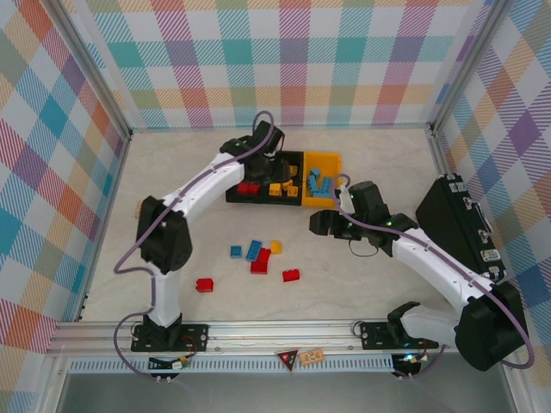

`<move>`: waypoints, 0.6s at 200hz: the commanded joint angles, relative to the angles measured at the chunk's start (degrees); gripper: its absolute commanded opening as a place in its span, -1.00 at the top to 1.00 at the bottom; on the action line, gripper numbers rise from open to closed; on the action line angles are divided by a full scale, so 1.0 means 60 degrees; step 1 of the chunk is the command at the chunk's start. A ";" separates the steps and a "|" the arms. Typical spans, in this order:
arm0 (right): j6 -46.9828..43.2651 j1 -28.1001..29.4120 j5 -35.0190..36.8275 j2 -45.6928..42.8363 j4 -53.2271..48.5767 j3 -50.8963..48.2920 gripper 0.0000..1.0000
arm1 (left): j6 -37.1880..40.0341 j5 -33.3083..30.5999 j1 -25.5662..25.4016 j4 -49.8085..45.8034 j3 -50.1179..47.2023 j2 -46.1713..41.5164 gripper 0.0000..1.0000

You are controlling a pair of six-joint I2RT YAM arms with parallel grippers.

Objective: Sort the legos into containers by color
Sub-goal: Place the lego in the container, then pick up the lego from the bottom-left of the table.

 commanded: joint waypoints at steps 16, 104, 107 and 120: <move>-0.0725 0.0281 -0.1164 -0.0104 0.0490 -0.0114 -0.37 | -0.0200 -0.0382 0.0028 0.0485 -0.2642 -0.1981 -0.16; -0.1225 0.1068 -0.1943 0.0470 0.0636 -0.0068 -0.37 | -0.1683 -0.1641 0.0102 -0.1125 -0.7490 -0.6309 -0.29; -0.1248 0.1078 -0.1987 0.0496 0.0614 -0.0061 -0.37 | -0.1749 -0.1690 0.0105 -0.1223 -0.7587 -0.6423 -0.29; -0.1295 0.1144 -0.2123 0.0542 0.0612 -0.0064 -0.37 | -0.2021 -0.1802 0.0101 -0.1515 -0.8003 -0.6858 -0.34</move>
